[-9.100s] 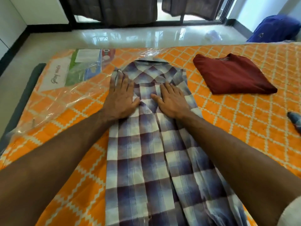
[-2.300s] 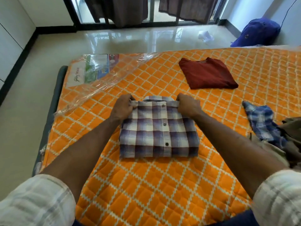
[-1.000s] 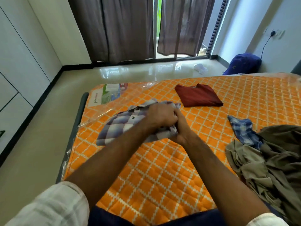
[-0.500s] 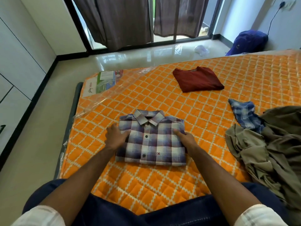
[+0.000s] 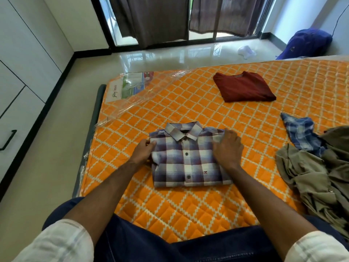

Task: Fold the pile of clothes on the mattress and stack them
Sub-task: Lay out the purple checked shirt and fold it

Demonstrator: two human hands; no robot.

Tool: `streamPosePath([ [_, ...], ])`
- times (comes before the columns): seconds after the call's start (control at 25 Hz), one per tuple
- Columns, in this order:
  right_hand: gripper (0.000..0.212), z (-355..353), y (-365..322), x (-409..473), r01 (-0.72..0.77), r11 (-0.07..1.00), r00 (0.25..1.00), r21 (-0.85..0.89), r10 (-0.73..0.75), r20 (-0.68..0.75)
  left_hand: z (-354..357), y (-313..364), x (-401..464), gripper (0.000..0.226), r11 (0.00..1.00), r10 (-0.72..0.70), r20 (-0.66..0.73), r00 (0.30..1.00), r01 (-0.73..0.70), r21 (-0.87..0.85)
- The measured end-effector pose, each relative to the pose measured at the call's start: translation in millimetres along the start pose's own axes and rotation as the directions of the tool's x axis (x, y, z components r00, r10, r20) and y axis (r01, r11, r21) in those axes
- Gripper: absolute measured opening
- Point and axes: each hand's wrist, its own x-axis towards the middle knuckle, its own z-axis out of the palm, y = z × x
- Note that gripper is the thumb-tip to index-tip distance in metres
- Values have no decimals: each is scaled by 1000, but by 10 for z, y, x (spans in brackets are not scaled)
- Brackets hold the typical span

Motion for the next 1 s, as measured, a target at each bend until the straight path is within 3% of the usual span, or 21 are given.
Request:
streamPosePath([
  [0.04, 56, -16, -190, -153, 183, 983, 983, -16, -184, -25, 0, 28, 63, 27, 999, 10, -27, 1000, -8, 42],
  [0.08, 63, 13, -392, -349, 370, 929, 928, 3, -370, 51, -3, 54, 120, 31, 995, 43, -52, 998, -38, 89],
  [0.12, 71, 115, -567, -541, 536, 843, 826, 40, -533, 184, -3, 79, 184, 31, 985, 110, -77, 991, -98, 145],
  [0.2, 77, 389, -795, -852, 765, 641, 572, 64, -722, 390, -9, 120, 260, 23, 936, 263, -95, 960, -230, 267],
  [0.24, 79, 507, -847, -951, 817, 574, 505, 53, -757, 415, -17, 115, 281, 18, 904, 317, -79, 945, -276, 328],
  [0.4, 87, 726, -785, -1116, 882, 471, 420, -20, -765, 489, -53, -46, 427, 22, 852, 336, -33, 941, -289, 435],
  [0.52, 77, 613, -726, -1072, 918, 360, 217, 169, -810, 544, -46, -75, 536, 30, 885, 273, -51, 961, -230, 404],
  [0.56, 70, 545, -730, -1069, 897, 375, 212, 234, -829, 517, -51, -62, 527, 32, 905, 252, -67, 965, -211, 369],
  [0.6, 61, 485, -753, -1089, 864, 424, 277, 273, -852, 445, -74, -54, 505, 33, 931, 221, -89, 971, -183, 315],
  [0.68, 37, 402, -857, -1183, 764, 577, 520, 289, -816, 254, -167, -64, 399, 35, 963, 159, -95, 983, -133, 234],
  [0.76, 31, 411, -993, -1265, 643, 734, 690, 217, -679, 250, -292, -82, 283, 38, 960, 102, 44, 994, -110, 256],
  [0.88, 40, 476, -1169, -1348, 497, 864, 787, 76, -486, 380, -400, -40, 94, 32, 975, 13, 370, 929, -93, 201],
  [1.0, 25, 470, -1292, -1364, 535, 844, 782, 27, -508, 361, -342, -58, 66, 31, 974, 46, 350, 936, -120, 191],
])
